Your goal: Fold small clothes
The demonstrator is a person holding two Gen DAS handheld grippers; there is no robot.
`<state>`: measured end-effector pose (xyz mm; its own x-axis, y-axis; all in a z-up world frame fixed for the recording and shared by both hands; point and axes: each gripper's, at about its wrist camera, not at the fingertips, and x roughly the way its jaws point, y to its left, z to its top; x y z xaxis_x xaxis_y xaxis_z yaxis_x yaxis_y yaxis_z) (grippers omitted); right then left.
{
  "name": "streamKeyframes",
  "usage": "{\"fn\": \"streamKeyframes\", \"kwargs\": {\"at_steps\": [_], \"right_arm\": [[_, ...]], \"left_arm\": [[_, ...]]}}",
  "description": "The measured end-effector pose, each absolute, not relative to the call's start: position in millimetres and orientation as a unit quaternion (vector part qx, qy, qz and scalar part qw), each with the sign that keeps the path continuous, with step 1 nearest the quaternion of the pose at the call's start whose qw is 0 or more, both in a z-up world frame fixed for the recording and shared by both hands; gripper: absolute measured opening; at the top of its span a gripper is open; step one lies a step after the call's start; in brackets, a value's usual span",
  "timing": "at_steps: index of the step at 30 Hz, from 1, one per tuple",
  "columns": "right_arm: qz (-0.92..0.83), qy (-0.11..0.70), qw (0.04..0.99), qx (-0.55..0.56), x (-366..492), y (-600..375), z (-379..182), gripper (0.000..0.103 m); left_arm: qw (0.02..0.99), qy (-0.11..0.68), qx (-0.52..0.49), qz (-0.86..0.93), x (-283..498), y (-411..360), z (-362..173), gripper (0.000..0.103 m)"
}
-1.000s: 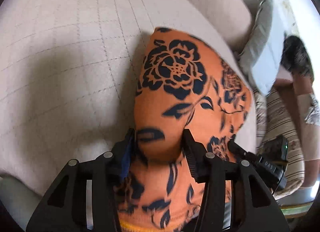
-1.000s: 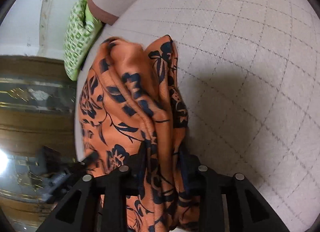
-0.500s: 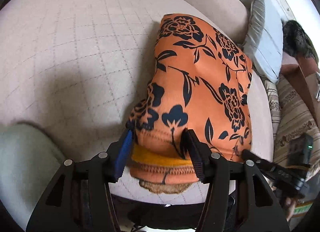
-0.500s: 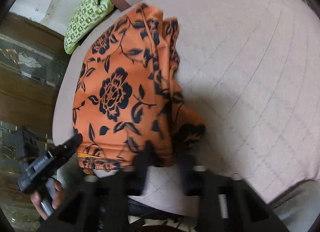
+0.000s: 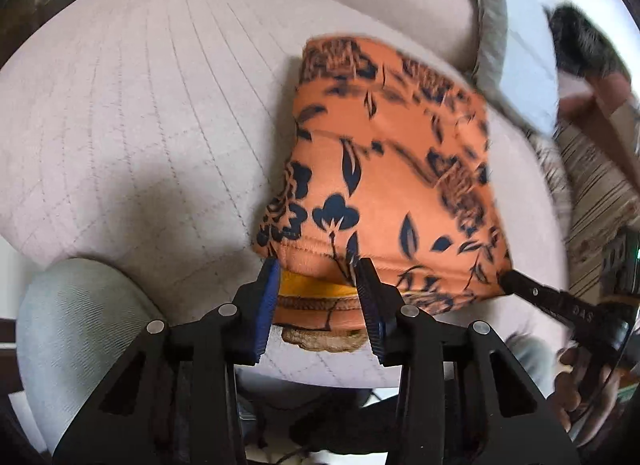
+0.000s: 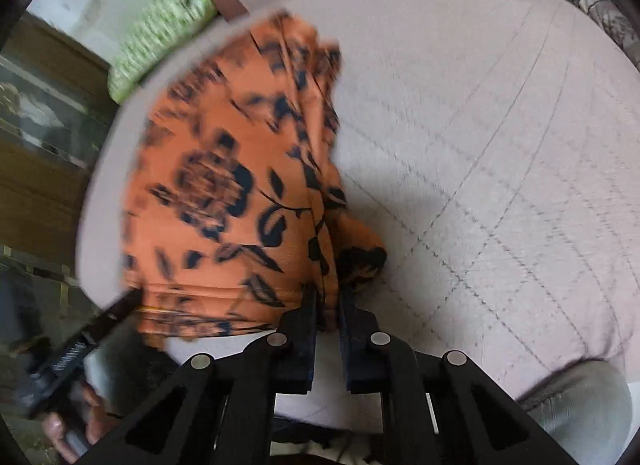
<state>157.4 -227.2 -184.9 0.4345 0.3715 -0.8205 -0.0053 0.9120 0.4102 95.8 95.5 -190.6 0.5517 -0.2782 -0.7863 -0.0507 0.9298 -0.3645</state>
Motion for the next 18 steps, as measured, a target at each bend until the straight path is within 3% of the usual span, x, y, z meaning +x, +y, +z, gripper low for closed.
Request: {"fn": "streamKeyframes", "kwargs": {"at_steps": [4, 7, 12, 18], "right_arm": [[0.136, 0.486, 0.841, 0.193, 141, -236, -158, 0.013], [0.151, 0.474, 0.846, 0.192, 146, -234, -144, 0.017], [0.166, 0.431, 0.865, 0.198, 161, -231, -121, 0.05], [0.168, 0.442, 0.86, 0.192, 218, -223, -122, 0.05]], "left_arm": [[0.866, 0.446, -0.214, -0.073, 98, 113, -171, 0.05], [0.87, 0.437, -0.218, -0.066, 116, 120, -160, 0.053], [0.867, 0.439, -0.228, -0.06, 158, 128, -157, 0.053], [0.85, 0.461, -0.248, -0.058, 209, 136, -169, 0.053]]}}
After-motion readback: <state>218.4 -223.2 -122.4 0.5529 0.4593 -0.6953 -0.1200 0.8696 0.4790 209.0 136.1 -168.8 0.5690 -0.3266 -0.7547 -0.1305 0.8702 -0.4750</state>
